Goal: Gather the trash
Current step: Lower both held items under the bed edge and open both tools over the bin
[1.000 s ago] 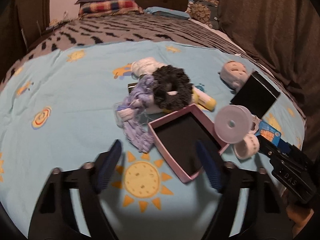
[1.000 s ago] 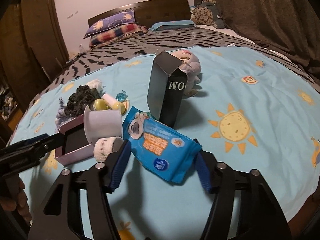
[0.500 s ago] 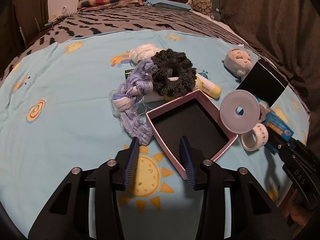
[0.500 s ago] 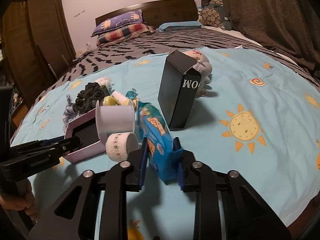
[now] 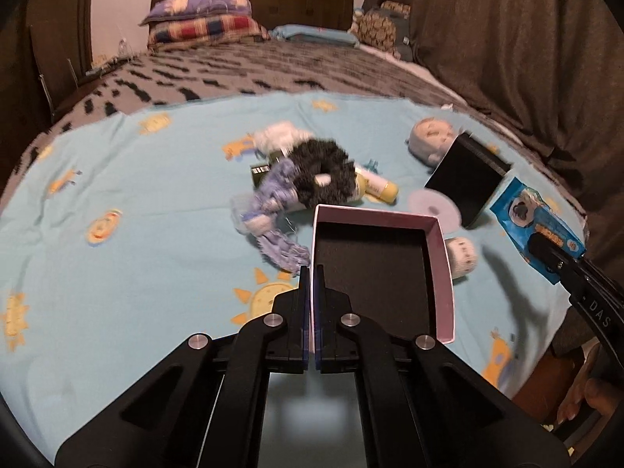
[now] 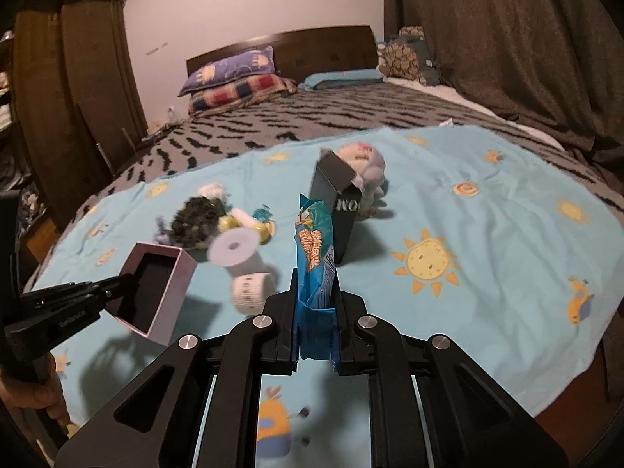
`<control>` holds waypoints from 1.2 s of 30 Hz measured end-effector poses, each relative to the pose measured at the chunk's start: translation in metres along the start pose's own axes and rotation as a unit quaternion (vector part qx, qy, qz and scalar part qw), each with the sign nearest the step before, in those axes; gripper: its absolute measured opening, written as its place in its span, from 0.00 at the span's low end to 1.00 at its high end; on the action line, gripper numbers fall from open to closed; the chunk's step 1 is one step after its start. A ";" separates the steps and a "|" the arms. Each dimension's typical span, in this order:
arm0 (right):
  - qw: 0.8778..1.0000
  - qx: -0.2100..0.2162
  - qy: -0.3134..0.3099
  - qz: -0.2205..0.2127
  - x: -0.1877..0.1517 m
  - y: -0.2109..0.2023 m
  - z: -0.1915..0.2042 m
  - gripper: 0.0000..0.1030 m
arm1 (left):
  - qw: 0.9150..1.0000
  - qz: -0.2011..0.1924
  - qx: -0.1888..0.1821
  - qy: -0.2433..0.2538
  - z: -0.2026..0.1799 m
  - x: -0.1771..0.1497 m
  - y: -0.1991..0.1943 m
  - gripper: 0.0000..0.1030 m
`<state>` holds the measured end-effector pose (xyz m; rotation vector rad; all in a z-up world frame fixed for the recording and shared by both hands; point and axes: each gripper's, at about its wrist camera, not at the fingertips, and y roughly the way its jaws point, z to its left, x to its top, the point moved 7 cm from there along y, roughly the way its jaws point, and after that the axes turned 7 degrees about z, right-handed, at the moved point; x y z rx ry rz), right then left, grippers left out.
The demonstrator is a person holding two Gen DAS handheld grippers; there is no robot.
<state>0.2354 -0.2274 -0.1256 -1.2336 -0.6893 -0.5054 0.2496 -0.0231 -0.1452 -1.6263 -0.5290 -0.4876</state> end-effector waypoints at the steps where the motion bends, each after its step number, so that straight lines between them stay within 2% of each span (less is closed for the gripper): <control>1: 1.000 0.002 -0.004 -0.006 -0.001 -0.011 0.004 0.13 | 1.000 -0.008 0.001 0.001 0.001 -0.001 -0.010 0.00; 5: 1.000 0.009 -0.011 -0.020 -0.008 -0.042 0.017 0.13 | 1.000 -0.024 -0.001 0.008 0.001 -0.014 -0.043 0.00; 9: 0.999 0.019 -0.026 -0.022 -0.027 -0.070 0.033 0.13 | 0.999 -0.031 -0.011 0.027 -0.003 -0.041 -0.072 0.00; 12: 0.999 0.024 -0.035 -0.011 -0.049 -0.084 0.043 0.13 | 0.998 -0.029 -0.028 0.039 -0.010 -0.067 -0.088 0.00; 18: 0.999 0.031 -0.038 0.024 -0.101 -0.095 0.049 0.13 | 0.998 -0.018 -0.034 0.050 -0.018 -0.120 -0.100 0.00; 23: 0.997 0.042 -0.035 0.057 -0.137 -0.096 0.048 0.13 | 0.998 0.006 -0.039 0.051 -0.022 -0.161 -0.093 0.00; 26: 0.995 0.041 -0.037 0.083 -0.162 -0.093 0.048 0.13 | 0.997 0.034 -0.042 0.057 -0.024 -0.188 -0.080 0.00; 31: 0.989 0.037 -0.025 0.144 -0.205 -0.069 0.038 0.13 | 0.994 0.087 -0.046 0.056 -0.022 -0.232 -0.048 0.00; 36: 0.980 0.031 -0.013 0.196 -0.243 -0.039 0.032 0.13 | 0.988 0.135 -0.050 0.052 -0.020 -0.262 -0.012 0.00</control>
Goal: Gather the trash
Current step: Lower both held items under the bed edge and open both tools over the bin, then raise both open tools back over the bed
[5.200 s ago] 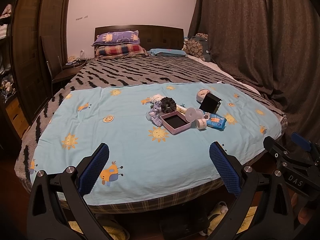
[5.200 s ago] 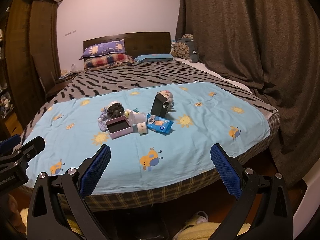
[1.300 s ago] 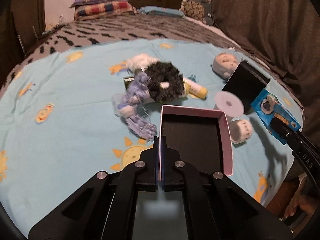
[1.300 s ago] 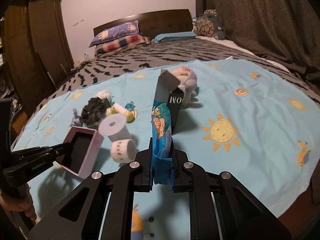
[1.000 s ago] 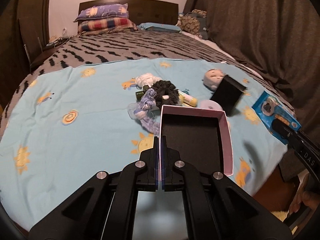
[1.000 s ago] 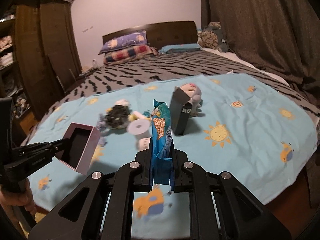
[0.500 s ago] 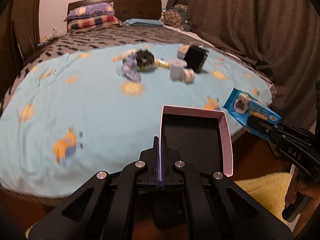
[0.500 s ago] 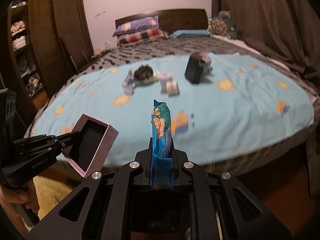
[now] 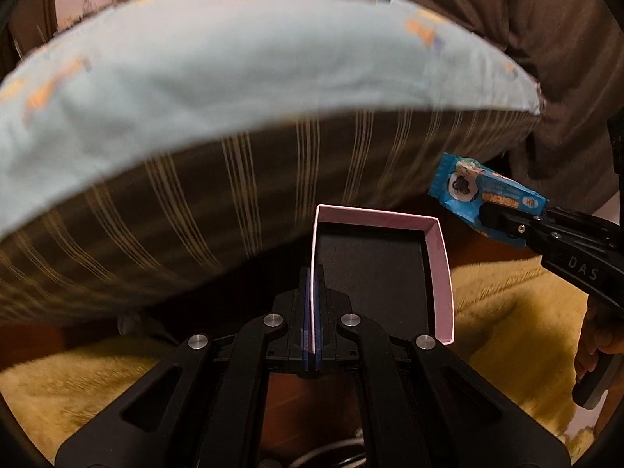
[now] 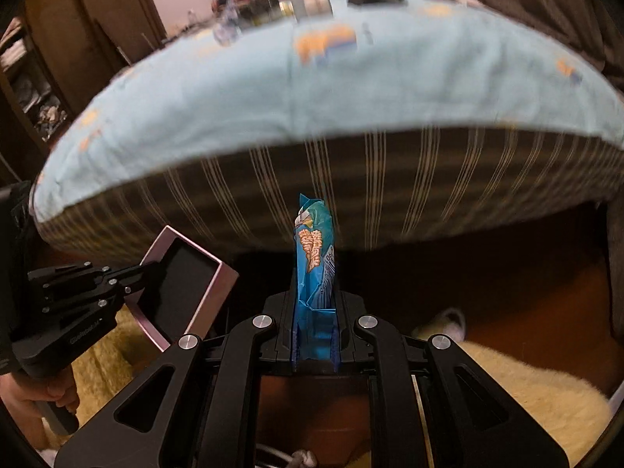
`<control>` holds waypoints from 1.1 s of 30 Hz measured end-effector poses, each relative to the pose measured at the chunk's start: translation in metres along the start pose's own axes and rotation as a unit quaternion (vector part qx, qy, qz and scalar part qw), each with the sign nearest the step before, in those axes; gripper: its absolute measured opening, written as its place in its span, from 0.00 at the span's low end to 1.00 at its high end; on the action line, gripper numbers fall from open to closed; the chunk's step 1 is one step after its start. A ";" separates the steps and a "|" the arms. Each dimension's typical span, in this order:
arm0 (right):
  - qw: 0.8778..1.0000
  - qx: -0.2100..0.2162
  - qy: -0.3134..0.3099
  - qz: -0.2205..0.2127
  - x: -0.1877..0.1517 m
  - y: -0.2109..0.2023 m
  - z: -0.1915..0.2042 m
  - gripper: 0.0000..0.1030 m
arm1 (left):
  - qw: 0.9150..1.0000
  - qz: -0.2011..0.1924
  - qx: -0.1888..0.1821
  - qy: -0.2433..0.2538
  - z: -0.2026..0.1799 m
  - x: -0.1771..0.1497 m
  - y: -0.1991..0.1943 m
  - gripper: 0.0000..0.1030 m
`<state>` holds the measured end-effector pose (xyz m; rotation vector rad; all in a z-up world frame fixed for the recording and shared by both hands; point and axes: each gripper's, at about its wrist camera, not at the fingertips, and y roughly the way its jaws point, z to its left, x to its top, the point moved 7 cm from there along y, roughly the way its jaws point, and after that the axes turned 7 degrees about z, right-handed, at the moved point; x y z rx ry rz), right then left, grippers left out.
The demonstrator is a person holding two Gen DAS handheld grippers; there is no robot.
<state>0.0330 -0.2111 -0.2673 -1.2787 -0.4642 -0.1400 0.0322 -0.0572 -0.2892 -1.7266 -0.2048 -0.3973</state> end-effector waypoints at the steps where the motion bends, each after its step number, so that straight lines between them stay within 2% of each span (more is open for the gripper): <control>1: 1.000 0.008 0.007 0.012 -0.004 0.010 -0.001 0.13 | 1.000 0.006 0.001 0.000 0.000 -0.002 0.007 0.00; 15: 0.995 0.031 0.027 0.086 -0.022 0.084 0.003 0.15 | 0.996 0.090 -0.002 0.005 0.008 -0.023 0.086 0.01; 18: 0.995 0.036 0.033 0.091 -0.020 0.092 0.001 0.16 | 0.995 0.099 -0.006 0.006 0.006 -0.022 0.096 0.10; 19: 0.995 0.037 0.035 0.091 -0.017 0.093 0.000 0.16 | 0.995 0.099 -0.003 0.005 0.007 -0.022 0.097 0.19; 20: 0.995 0.035 0.038 0.090 -0.016 0.095 -0.002 0.18 | 0.995 0.098 -0.002 0.005 0.006 -0.023 0.098 0.24; 22: 0.995 0.037 0.042 0.086 -0.012 0.100 -0.008 0.36 | 0.995 0.096 0.000 0.001 0.010 -0.022 0.097 0.25; 23: 0.995 0.039 0.043 0.082 -0.009 0.100 -0.010 0.50 | 0.995 0.096 0.000 -0.003 0.011 -0.022 0.097 0.26; 24: 0.995 0.040 0.044 0.080 -0.006 0.098 -0.010 0.53 | 0.996 0.094 0.001 -0.007 0.014 -0.022 0.095 0.27; 27: 0.996 0.039 0.048 0.070 -0.001 0.092 -0.012 0.54 | 0.996 0.086 0.008 -0.012 0.016 -0.017 0.085 0.37; 29: 0.996 0.031 0.053 0.057 0.005 0.082 -0.016 0.58 | 0.997 0.071 0.016 -0.008 0.016 -0.010 0.071 0.52; 30: 0.997 0.025 0.053 0.045 0.008 0.073 -0.018 0.63 | 0.998 0.058 0.019 -0.004 0.015 -0.005 0.060 0.58; 31: 0.998 0.021 0.053 0.035 0.012 0.064 -0.019 0.66 | 0.999 0.044 0.023 0.002 0.014 0.000 0.049 0.70; 32: 0.998 0.014 0.052 0.017 0.019 0.051 -0.019 0.72 | 0.999 0.031 0.027 0.006 0.012 0.006 0.039 0.79; 33: 0.999 0.008 0.049 -0.004 0.026 0.035 -0.019 0.78 | 0.999 0.016 0.030 0.011 0.009 0.011 0.028 0.83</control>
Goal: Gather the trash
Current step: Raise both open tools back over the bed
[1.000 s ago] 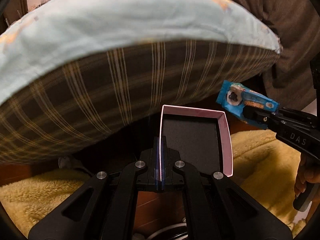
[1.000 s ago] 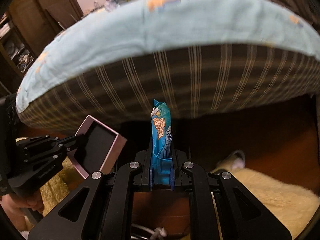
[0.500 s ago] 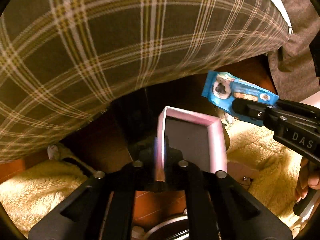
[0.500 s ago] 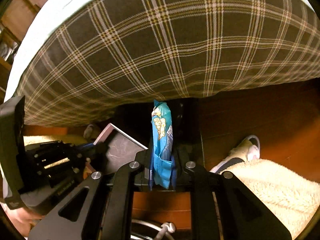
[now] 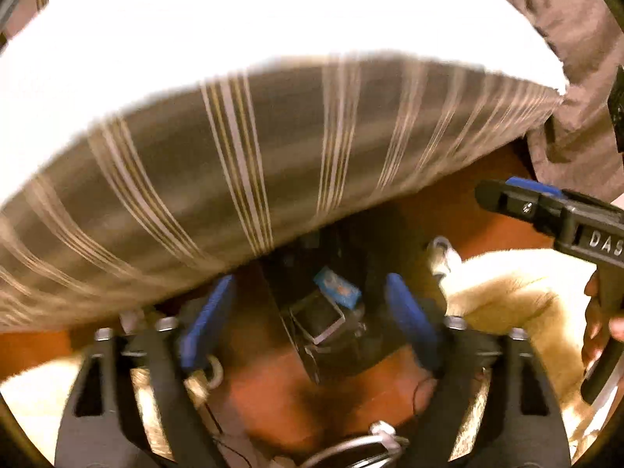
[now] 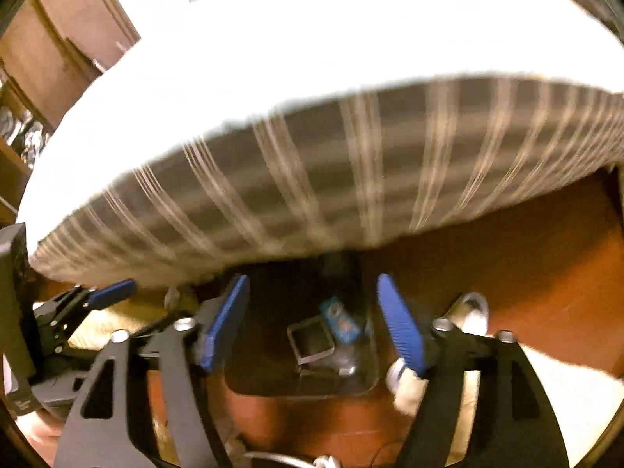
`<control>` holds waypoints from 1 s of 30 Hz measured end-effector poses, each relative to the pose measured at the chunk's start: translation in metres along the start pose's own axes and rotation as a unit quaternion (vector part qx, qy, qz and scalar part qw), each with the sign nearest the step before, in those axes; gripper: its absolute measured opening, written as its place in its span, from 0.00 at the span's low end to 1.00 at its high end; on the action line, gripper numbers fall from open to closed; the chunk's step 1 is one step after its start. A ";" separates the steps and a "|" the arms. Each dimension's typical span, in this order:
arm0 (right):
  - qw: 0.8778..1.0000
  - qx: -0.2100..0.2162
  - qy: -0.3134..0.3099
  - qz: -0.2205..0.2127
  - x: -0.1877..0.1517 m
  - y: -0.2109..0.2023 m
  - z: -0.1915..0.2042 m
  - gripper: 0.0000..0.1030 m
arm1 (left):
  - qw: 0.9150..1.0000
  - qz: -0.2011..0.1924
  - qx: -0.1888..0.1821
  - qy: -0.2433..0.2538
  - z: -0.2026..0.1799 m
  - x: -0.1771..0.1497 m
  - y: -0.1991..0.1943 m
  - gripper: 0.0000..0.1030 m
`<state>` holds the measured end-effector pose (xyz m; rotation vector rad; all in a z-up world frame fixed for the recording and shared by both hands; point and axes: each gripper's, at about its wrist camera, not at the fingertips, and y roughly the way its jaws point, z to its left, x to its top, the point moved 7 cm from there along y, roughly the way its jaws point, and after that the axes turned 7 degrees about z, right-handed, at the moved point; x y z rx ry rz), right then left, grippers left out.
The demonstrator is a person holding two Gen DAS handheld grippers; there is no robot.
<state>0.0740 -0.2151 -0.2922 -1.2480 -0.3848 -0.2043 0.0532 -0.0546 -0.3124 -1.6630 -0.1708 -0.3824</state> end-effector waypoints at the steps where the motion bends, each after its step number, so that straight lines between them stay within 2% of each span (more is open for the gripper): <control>1: 1.000 -0.004 -0.004 -0.022 0.007 -0.015 0.002 0.81 | 1.000 -0.016 0.002 0.005 -0.002 0.006 -0.015 0.88; 2: 0.999 -0.007 -0.009 -0.041 0.014 -0.028 0.004 0.86 | 1.000 -0.026 0.000 0.008 -0.003 0.010 -0.024 0.91; 5: 0.995 -0.014 -0.029 -0.099 0.036 -0.067 0.012 0.90 | 0.998 -0.064 -0.014 0.015 -0.007 0.026 -0.059 0.92; 9: 0.989 -0.018 -0.042 -0.138 0.071 -0.091 0.017 0.92 | 0.994 -0.104 -0.003 0.019 -0.003 0.056 -0.093 0.92; 15: 0.988 0.001 -0.046 -0.148 0.115 -0.087 0.028 0.92 | 0.991 -0.131 0.010 -0.007 0.022 0.106 -0.113 0.92; 22: 0.987 -0.003 -0.057 -0.149 0.173 -0.060 0.045 0.92 | 0.989 -0.138 0.030 -0.043 0.066 0.161 -0.100 0.92; 27: 0.988 -0.010 -0.053 -0.143 0.201 -0.038 0.044 0.79 | 0.988 -0.145 0.035 -0.044 0.080 0.199 -0.093 0.92; 30: 0.988 -0.014 -0.054 -0.141 0.212 -0.028 0.044 0.76 | 0.988 -0.145 0.037 -0.043 0.086 0.224 -0.084 0.91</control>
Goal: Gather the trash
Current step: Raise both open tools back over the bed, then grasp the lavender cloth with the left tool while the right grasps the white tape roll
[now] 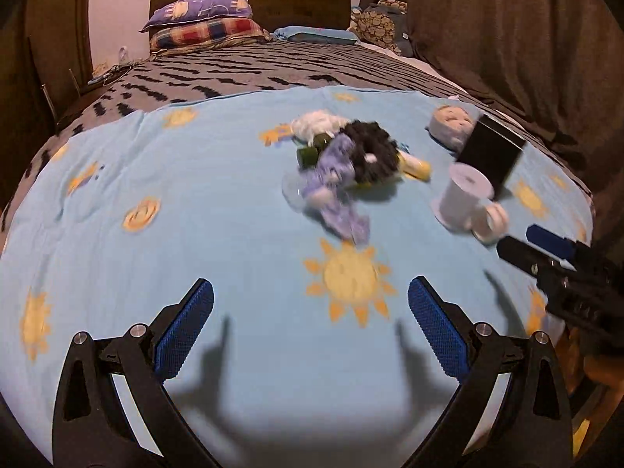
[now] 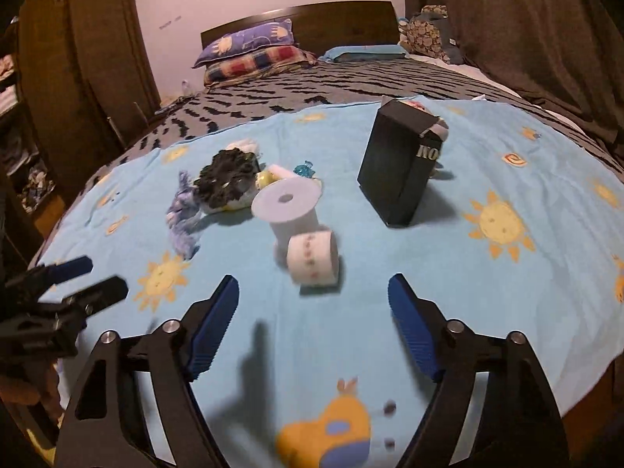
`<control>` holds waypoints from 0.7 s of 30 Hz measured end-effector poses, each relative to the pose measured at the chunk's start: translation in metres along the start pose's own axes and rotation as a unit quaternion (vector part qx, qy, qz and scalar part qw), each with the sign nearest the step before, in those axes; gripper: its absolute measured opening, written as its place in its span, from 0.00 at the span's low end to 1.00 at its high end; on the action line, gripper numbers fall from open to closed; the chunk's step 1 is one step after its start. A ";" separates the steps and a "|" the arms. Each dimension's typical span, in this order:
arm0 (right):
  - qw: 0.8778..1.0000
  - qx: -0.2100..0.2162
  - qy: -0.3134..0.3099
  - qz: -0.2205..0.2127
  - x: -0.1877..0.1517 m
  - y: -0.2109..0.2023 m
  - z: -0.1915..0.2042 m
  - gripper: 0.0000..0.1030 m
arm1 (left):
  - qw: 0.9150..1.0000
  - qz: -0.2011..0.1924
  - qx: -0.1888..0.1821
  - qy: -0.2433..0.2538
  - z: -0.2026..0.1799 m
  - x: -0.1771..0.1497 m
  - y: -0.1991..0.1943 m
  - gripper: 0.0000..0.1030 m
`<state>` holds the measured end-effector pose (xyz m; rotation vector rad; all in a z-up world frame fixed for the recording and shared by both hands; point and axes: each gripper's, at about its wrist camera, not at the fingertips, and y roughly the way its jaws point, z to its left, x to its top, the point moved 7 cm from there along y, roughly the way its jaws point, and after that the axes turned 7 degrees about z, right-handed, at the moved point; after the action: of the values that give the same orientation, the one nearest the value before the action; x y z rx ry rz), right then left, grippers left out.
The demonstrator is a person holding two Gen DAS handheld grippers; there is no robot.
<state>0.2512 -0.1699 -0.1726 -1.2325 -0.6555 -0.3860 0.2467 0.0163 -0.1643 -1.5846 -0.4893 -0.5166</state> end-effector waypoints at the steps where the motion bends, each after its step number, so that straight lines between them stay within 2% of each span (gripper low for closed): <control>1: 1.000 -0.001 -0.001 0.000 0.001 0.002 0.001 0.75 | 1.000 0.001 0.000 0.001 0.000 0.006 0.006 0.91; 7: 1.000 -0.002 -0.010 0.005 0.006 0.017 0.004 0.64 | 1.000 0.018 -0.018 -0.005 0.000 0.032 0.042 0.79; 9: 1.000 0.001 -0.009 0.009 0.007 0.022 0.004 0.54 | 0.999 0.025 -0.025 -0.007 -0.003 0.037 0.053 0.72; 13: 1.000 -0.003 -0.010 0.011 0.008 0.027 0.001 0.38 | 0.999 0.034 -0.041 -0.009 -0.008 0.044 0.066 0.51; 16: 1.000 -0.001 -0.011 0.009 0.009 0.026 0.000 0.27 | 0.998 0.034 -0.051 -0.007 -0.011 0.044 0.065 0.24; 17: 1.000 -0.001 -0.012 0.009 0.009 0.025 -0.001 0.26 | 0.998 0.033 -0.052 -0.006 -0.011 0.044 0.064 0.17; 20: 1.000 0.000 -0.014 0.007 0.007 0.021 0.000 0.25 | 0.998 0.033 -0.054 -0.004 -0.011 0.039 0.059 0.08; 21: 1.000 0.001 -0.014 0.006 0.006 0.019 0.000 0.25 | 0.998 0.032 -0.053 -0.004 -0.011 0.037 0.057 0.08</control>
<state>0.2675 -0.1637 -0.1823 -1.2418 -0.6714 -0.3599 0.3098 0.0017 -0.1869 -1.6992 -0.4208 -0.4949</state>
